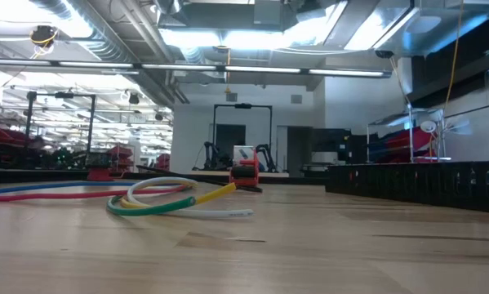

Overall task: Ziptie cables
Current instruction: Wrap the black zip tie on the cable

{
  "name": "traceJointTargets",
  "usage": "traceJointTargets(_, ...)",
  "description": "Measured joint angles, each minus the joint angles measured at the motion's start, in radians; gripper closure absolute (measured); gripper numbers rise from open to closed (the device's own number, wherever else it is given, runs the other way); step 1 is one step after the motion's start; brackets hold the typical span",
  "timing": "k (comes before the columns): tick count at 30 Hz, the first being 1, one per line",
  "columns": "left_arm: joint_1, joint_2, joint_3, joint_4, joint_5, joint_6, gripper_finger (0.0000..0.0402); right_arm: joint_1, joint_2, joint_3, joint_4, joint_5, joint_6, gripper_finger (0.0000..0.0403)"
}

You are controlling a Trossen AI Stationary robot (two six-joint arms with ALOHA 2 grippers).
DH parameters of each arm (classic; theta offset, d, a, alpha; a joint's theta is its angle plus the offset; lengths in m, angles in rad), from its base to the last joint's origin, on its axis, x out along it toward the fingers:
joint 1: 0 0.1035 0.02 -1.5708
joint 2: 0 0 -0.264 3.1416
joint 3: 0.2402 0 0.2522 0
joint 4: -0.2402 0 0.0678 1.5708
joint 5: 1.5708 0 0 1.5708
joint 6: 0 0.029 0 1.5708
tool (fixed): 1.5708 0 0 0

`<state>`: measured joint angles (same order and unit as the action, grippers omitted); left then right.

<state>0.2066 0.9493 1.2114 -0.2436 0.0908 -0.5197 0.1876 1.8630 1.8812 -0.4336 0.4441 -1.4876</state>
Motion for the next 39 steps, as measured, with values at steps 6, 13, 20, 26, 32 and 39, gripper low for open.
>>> traceJointTargets(6,-0.002,0.0,0.0,-0.006,0.02,-0.074,0.0401,0.003,0.048,0.0,0.085,0.016,-0.07,0.0275)
traceJointTargets(13,-0.002,0.0,0.0,-0.001,0.021,-0.085,0.0401,0.003,0.057,0.0,0.086,-0.028,-0.067,0.0275)
traceJointTargets(20,0.0,0.0,0.0,0.008,0.021,-0.074,0.0401,0.018,0.071,0.0,0.05,-0.118,0.022,0.0288)
traceJointTargets(26,0.0,0.0,0.0,0.022,0.021,-0.072,0.0401,0.045,0.105,0.001,0.032,-0.112,0.103,0.0338)
traceJointTargets(32,0.0,0.001,-0.001,0.015,0.02,-0.048,0.0401,0.077,0.118,0.002,0.037,-0.114,0.236,0.0398)
traceJointTargets(39,-0.018,0.001,-0.001,0.006,0.006,0.168,0.0401,0.053,0.111,0.001,0.164,-0.245,0.773,0.0401)
